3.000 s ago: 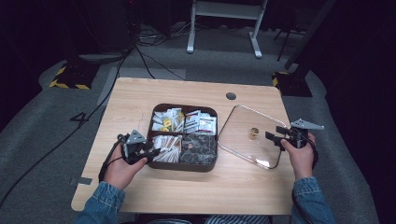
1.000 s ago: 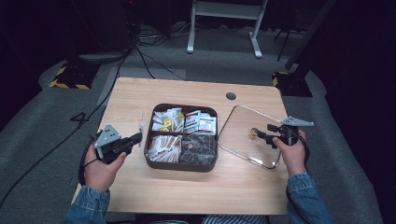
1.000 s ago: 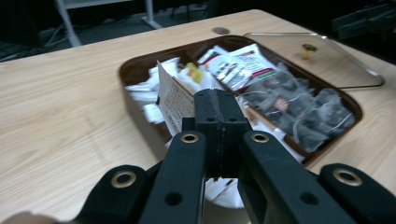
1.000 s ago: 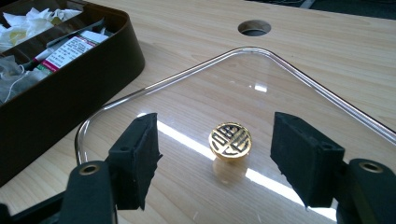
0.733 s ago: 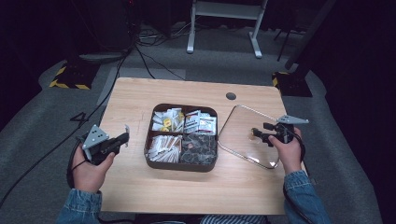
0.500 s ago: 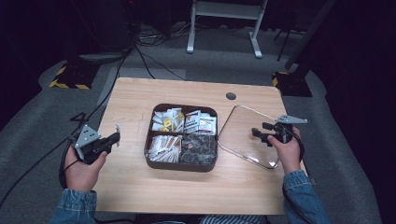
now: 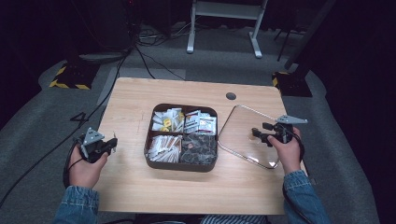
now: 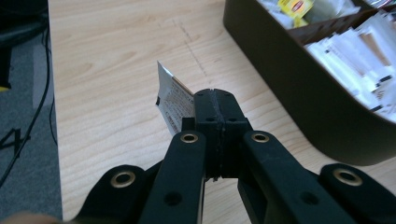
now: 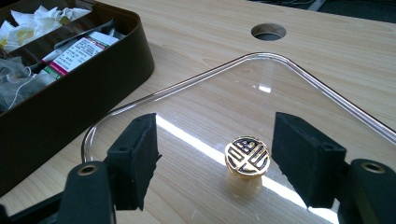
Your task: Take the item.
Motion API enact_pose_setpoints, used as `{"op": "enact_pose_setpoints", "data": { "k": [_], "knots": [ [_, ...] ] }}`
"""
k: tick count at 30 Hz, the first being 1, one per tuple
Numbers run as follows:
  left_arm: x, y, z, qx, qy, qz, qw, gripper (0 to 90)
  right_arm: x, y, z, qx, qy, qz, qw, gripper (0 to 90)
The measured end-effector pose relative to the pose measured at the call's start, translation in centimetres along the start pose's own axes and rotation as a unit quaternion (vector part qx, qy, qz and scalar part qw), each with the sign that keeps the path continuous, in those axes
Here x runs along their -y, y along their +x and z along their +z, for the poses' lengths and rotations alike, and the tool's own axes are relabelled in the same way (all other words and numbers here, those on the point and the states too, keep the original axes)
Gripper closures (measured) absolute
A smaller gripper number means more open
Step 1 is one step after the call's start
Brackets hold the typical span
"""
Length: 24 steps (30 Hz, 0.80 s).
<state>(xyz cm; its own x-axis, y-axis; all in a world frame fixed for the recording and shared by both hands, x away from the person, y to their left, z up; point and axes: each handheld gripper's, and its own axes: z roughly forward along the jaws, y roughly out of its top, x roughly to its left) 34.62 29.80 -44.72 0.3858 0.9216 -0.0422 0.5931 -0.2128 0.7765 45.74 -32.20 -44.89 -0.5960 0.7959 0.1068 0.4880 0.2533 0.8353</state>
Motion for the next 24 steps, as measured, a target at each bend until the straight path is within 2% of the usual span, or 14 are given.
{"op": "enact_pose_setpoints", "data": {
  "k": [1, 5, 10, 18, 21, 22, 24],
  "knots": [
    [0.1, 0.1, 0.3, -0.004, 0.009, 0.001, 1.0, 89.4, 0.0, 0.0, 0.0, 0.0, 0.0, 0.0, 1.0, 32.6],
    [0.3, 0.2, 0.7, 0.0, 0.018, -0.003, 0.9998, 89.3, 0.0, 0.0, 0.1, -0.001, 0.001, 0.0, 1.0, 32.7],
    [1.2, 0.6, 1.9, -0.002, 0.05, -0.009, 0.9987, 89.3, 0.0, 0.2, 0.1, -0.002, 0.002, -0.004, 1.0, 32.6],
    [1.6, 0.8, 2.3, 0.006, 0.055, -0.015, 0.9984, 88.2, 0.0, 0.1, 0.1, -0.002, 0.003, -0.001, 1.0, 32.5],
    [1.7, 0.8, 2.7, 0.014, 0.056, -0.019, 0.9981, 78.5, 0.0, 0.1, 0.2, -0.002, 0.004, -0.002, 1.0, 32.4],
    [1.8, 0.8, 2.9, 0.017, 0.053, -0.022, 0.9982, 69.4, 0.0, 0.1, 0.2, -0.002, 0.004, -0.001, 1.0, 32.3],
    [1.9, 0.8, 3.0, 0.028, 0.039, -0.04, 0.998, 66.0, 0.0, 0.1, 0.1, -0.003, 0.004, -0.001, 1.0, 32.3]
  ]
}}
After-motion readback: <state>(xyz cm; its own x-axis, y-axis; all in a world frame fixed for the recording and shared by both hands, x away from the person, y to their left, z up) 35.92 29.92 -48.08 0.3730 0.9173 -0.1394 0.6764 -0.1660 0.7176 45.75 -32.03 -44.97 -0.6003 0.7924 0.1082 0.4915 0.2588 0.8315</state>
